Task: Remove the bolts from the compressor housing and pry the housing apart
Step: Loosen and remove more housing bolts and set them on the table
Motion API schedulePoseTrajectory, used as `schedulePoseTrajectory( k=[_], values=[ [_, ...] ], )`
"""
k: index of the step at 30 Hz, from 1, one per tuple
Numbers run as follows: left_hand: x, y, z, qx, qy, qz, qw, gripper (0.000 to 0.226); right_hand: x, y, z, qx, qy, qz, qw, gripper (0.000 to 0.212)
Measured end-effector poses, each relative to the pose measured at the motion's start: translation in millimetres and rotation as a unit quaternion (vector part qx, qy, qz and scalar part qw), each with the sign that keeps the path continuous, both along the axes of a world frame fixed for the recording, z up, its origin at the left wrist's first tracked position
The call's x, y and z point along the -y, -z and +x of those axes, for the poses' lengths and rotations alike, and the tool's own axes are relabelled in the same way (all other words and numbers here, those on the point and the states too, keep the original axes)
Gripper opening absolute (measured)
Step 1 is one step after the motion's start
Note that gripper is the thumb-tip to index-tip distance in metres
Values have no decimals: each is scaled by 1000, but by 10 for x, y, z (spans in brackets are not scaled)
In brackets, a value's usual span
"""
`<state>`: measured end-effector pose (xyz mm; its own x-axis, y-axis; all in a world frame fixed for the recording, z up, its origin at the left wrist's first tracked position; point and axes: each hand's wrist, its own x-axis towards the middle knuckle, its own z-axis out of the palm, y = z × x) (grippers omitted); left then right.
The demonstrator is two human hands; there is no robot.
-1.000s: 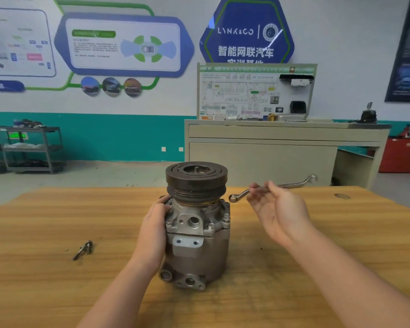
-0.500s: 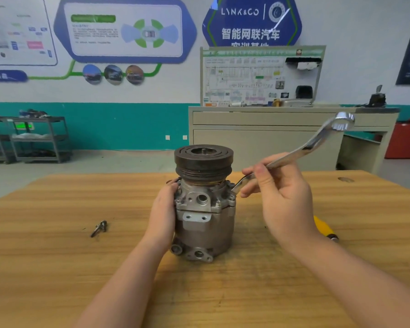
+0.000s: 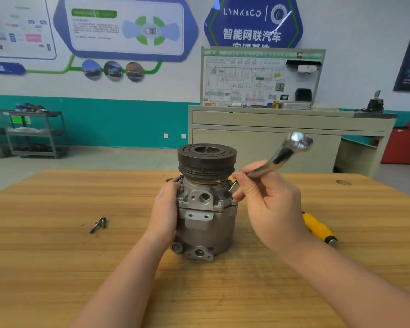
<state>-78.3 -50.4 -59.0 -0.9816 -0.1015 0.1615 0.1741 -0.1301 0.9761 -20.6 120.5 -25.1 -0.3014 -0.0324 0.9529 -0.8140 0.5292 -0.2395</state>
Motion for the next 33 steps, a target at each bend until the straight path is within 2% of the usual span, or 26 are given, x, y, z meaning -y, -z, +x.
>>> schedulePoseTrajectory(
  k=[8, 10, 13, 16, 18, 20, 22, 23, 24, 25, 27, 28, 30, 33],
  values=[
    [-10, -22, -2, -6, 5, 4, 1000, 51, -25, 38, -5, 5, 30, -1, 1000, 14],
    [-13, -19, -1, -5, 4, 5, 1000, 46, 10, 25, 11, -18, 39, 33, 999, 16],
    [-18, -23, -49, 2, -5, 6, 1000, 24, 80, 41, 44, -51, 62, 132, 988, 14],
    [0, -29, -54, 1, -21, -6, 1000, 21, 137, 150, 38, -83, 92, 194, 973, 21],
    [2, -15, -4, -11, 8, -17, 1000, 35, 116, 234, 19, -108, 87, 174, 975, 24],
    [6, -10, 14, 0, 19, 0, 1000, 41, 65, 330, 17, -114, 82, 114, 983, 32],
    [3, -25, 10, 7, 12, 3, 1000, 39, 47, 387, 44, -63, 31, -29, 997, 35],
    [-3, -30, -3, 9, 10, 3, 1000, 39, 56, 375, 60, -19, -21, -125, 992, 31],
    [-9, -36, 2, 11, 8, 4, 1000, 41, 73, 341, 49, 26, -77, -226, 971, 29],
    [-10, -37, 7, 12, 5, 5, 1000, 45, 80, 292, 15, 65, -121, -328, 935, 28],
    [-3, -29, 9, 17, 0, 3, 1000, 44, 37, 144, -137, 149, -169, -493, 840, 24],
    [-6, -28, 12, 21, -3, 0, 1000, 39, -7, 67, -235, 197, -185, -543, 795, 22],
    [-8, -30, 8, 20, -8, -2, 1000, 35, -85, -54, -436, 307, -215, -585, 719, 22],
    [-8, -19, -8, 13, -10, 3, 1000, 36, -156, -148, -652, 457, -244, -532, 670, 26]
  ],
)
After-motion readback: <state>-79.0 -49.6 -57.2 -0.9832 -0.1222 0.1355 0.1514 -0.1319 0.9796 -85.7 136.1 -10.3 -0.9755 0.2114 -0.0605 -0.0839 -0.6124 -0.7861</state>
